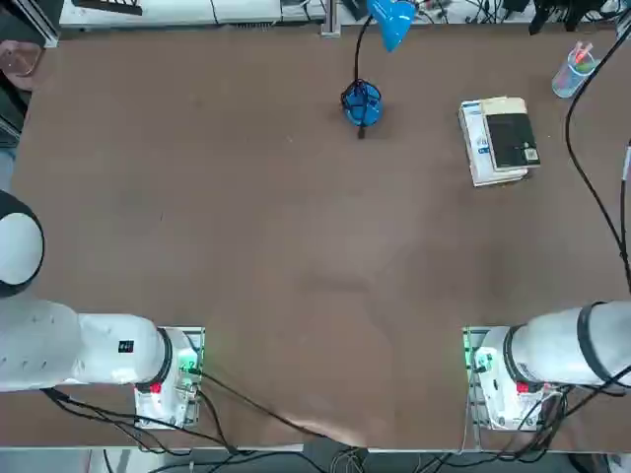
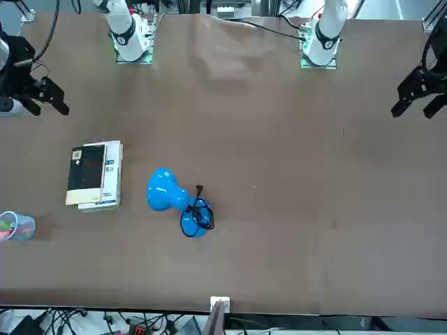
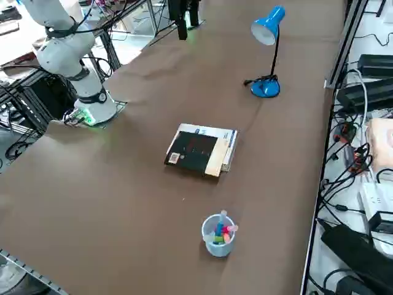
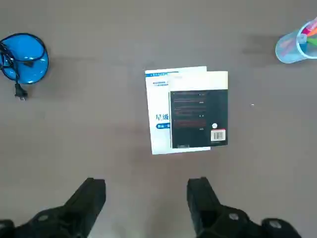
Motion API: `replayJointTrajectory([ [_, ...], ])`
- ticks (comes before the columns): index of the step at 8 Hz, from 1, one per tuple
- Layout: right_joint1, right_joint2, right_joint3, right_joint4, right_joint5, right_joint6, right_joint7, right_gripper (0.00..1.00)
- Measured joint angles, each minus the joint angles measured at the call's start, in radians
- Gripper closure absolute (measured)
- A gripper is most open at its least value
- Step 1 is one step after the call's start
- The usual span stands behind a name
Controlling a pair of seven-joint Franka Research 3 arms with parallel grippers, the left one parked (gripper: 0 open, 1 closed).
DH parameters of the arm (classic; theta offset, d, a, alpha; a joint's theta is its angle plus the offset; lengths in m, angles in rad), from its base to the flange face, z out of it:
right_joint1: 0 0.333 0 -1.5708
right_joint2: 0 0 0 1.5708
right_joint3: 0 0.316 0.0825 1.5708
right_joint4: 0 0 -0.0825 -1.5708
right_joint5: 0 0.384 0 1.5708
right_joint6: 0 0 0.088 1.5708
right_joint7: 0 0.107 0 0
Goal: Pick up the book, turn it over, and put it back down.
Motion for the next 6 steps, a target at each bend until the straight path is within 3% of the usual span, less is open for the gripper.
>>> replayJointTrajectory([
  [6,-0.008,0.002,-0.004,0.000,0.000,-0.009,0.002,0.00],
])
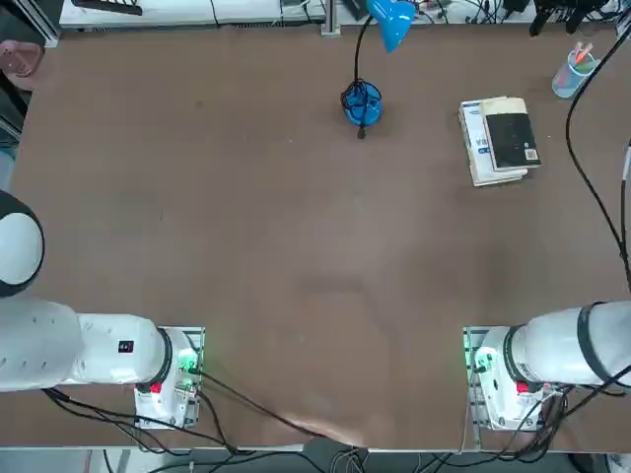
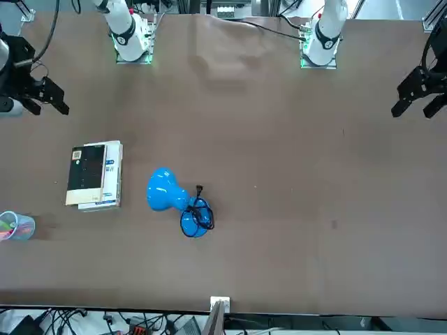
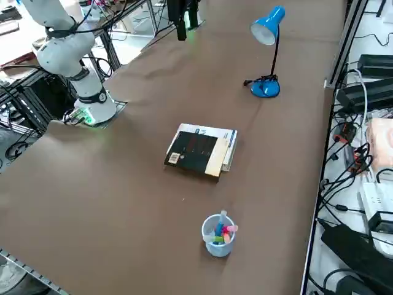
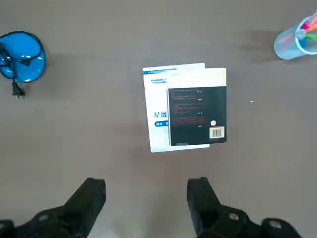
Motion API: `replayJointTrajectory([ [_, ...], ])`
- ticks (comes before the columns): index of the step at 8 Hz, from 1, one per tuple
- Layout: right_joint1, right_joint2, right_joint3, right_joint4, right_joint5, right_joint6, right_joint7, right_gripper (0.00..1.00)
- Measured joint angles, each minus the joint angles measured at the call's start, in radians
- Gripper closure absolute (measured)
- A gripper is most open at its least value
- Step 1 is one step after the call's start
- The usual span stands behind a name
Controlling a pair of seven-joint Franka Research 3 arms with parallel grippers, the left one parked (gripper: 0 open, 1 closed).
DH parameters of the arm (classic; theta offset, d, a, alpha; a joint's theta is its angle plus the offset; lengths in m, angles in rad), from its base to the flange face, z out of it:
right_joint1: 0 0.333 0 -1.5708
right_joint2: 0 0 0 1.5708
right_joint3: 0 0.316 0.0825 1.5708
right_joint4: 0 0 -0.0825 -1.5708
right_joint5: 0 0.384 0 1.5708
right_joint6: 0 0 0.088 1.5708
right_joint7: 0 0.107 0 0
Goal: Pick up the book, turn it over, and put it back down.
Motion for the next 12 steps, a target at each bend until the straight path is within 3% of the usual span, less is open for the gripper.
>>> replayJointTrajectory([
  [4,-0.089,0.050,-0.037,0.019,0.040,0.005,-0.021,0.00],
  [7,-0.219,0.212,-0.078,0.105,0.089,0.019,-0.253,0.00],
  [9,-0.321,0.316,-0.087,0.125,0.218,0.042,-0.364,0.00],
  [12,-0.513,0.465,-0.090,0.122,0.527,0.059,-0.669,0.00],
])
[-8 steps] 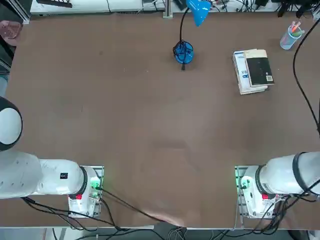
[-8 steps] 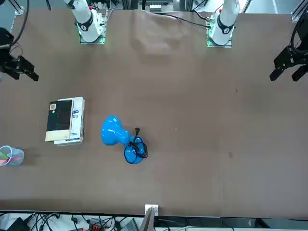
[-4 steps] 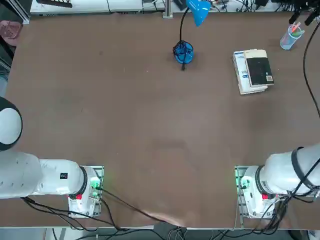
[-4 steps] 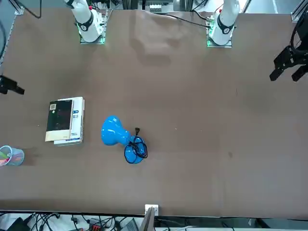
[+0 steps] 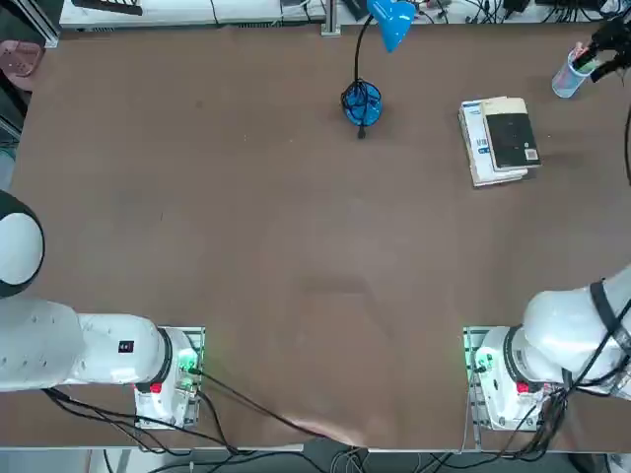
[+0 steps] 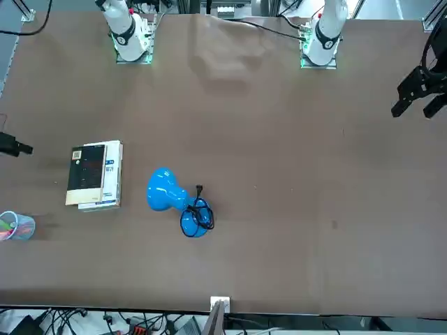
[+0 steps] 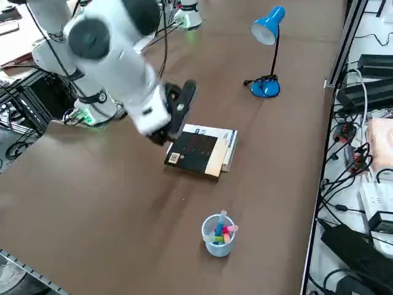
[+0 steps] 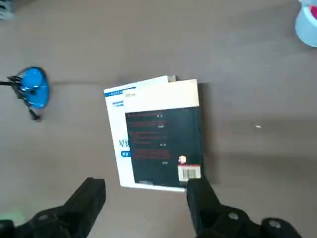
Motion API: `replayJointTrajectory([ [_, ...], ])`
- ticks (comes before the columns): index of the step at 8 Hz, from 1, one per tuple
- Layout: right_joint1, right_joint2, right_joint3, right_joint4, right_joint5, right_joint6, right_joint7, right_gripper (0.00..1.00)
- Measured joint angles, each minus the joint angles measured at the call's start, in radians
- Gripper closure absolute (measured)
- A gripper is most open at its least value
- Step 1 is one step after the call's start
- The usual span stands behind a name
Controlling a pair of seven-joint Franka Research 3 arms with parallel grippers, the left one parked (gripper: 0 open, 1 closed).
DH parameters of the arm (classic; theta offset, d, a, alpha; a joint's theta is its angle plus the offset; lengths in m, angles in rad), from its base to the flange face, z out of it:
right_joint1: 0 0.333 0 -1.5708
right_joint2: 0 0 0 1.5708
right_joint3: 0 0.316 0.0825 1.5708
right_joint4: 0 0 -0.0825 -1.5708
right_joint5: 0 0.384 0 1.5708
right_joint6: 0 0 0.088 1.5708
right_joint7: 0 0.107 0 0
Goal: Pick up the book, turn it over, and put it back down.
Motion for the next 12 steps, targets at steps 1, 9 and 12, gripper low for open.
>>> replayJointTrajectory([
  [1,-0.052,0.045,0.000,-0.014,0.098,-0.005,-0.098,0.00],
  [9,-0.249,0.416,0.003,0.028,0.472,-0.098,-0.500,0.01],
  [12,-0.251,0.457,0.009,0.038,0.499,-0.098,-0.491,0.02],
])
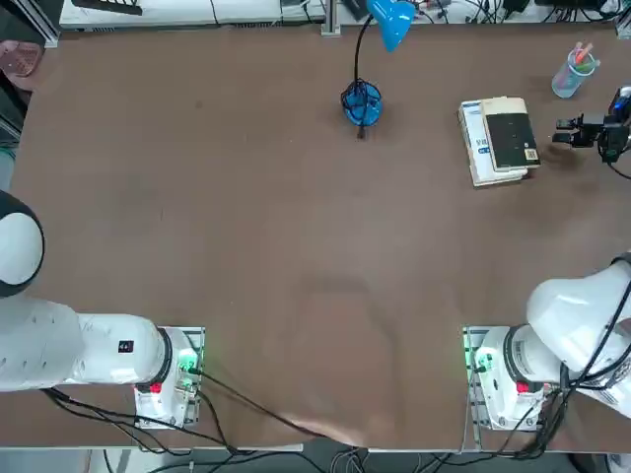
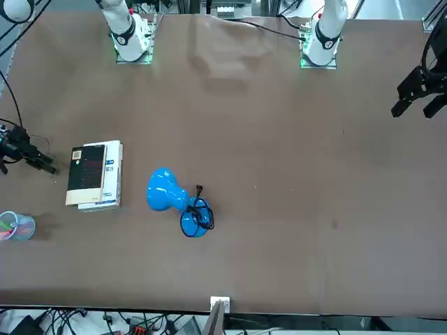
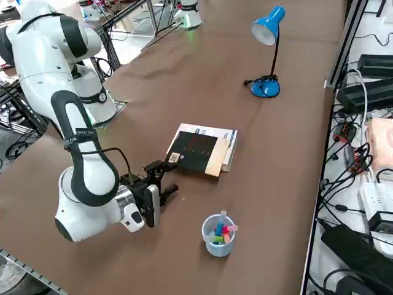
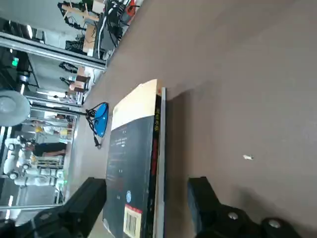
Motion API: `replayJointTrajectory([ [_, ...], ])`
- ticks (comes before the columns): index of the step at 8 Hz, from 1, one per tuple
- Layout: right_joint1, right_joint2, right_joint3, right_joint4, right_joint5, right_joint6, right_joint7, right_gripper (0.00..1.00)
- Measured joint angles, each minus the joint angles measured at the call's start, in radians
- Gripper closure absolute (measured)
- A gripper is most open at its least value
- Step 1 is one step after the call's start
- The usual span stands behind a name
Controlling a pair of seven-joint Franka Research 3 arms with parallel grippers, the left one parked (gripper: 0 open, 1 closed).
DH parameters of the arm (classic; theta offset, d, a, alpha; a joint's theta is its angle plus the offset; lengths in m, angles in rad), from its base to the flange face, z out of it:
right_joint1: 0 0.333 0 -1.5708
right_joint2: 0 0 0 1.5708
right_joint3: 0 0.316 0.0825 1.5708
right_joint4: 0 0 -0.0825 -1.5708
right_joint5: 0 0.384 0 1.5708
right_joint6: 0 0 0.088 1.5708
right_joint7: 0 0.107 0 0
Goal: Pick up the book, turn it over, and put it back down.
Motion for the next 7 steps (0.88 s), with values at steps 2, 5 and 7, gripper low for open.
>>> replayJointTrajectory([
  [2,0.000,0.023,0.008,0.020,0.007,0.000,0.078,0.03],
  [5,0.001,0.041,0.037,0.040,0.008,-0.006,0.182,0.03],
  [7,0.001,0.073,0.050,0.056,0.011,-0.021,0.185,0.03],
])
